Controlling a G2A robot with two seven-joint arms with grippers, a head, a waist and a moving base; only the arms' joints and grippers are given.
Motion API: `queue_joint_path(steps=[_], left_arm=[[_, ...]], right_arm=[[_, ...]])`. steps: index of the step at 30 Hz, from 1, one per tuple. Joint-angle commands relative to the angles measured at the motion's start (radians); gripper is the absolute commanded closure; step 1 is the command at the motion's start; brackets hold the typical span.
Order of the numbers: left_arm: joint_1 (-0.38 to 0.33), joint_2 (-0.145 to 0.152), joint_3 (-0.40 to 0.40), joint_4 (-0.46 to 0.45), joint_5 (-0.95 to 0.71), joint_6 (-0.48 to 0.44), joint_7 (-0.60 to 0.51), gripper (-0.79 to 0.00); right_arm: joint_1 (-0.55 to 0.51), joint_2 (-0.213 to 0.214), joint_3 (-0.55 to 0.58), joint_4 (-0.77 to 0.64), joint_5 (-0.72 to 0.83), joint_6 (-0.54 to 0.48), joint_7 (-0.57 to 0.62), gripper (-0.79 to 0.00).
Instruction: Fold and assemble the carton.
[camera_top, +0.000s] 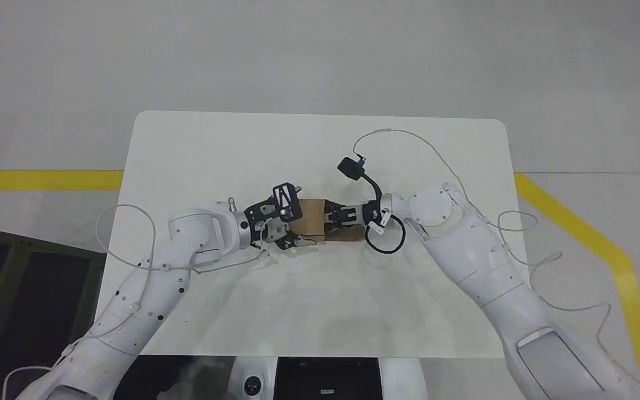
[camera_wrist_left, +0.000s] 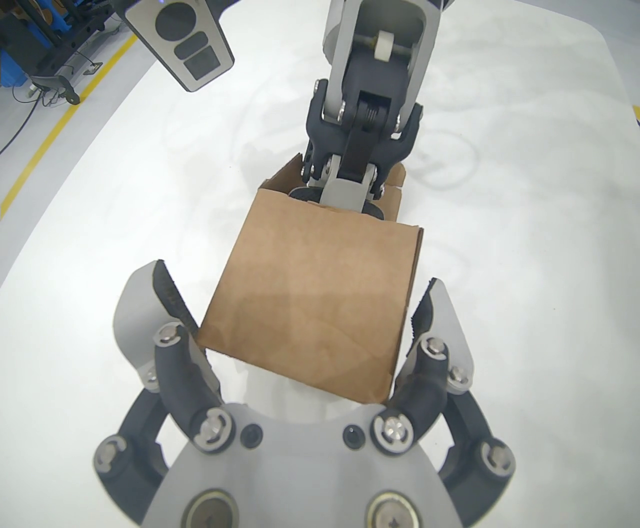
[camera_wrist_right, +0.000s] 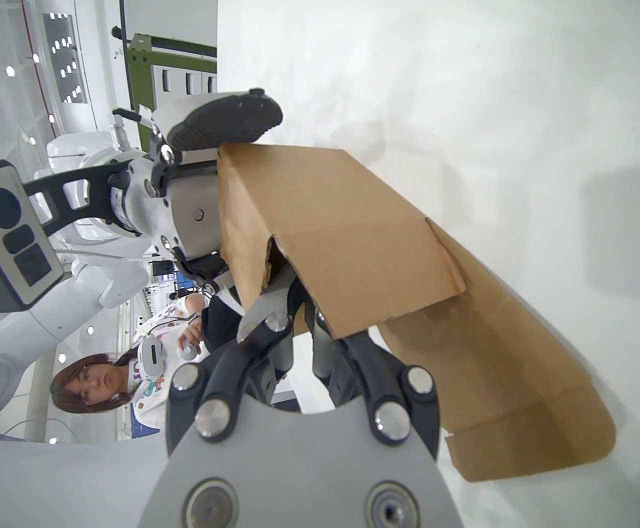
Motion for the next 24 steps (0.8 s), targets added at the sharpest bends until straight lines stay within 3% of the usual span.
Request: queue_joint_path(steps=[1,8,24], left_arm=[[0.001,0.000,-0.001,-0.001,0.004,-0.001,0.000,-0.785],[0.004,-0.002,-0.005,0.000,0.009,-0.001,0.002,-0.785],[0.012,-0.005,-0.014,-0.007,0.022,-0.009,0.005,-0.785]], right_arm=[[0.001,-0.001,-0.001,0.002,0.003,-0.003,0.001,0.000],[-0.030,0.019,0.046,-0.047,0.002,-0.005,0.038,0.000],[-0.167,0.103,0.232,-0.266,-0.101,0.105,0.122,0.000]])
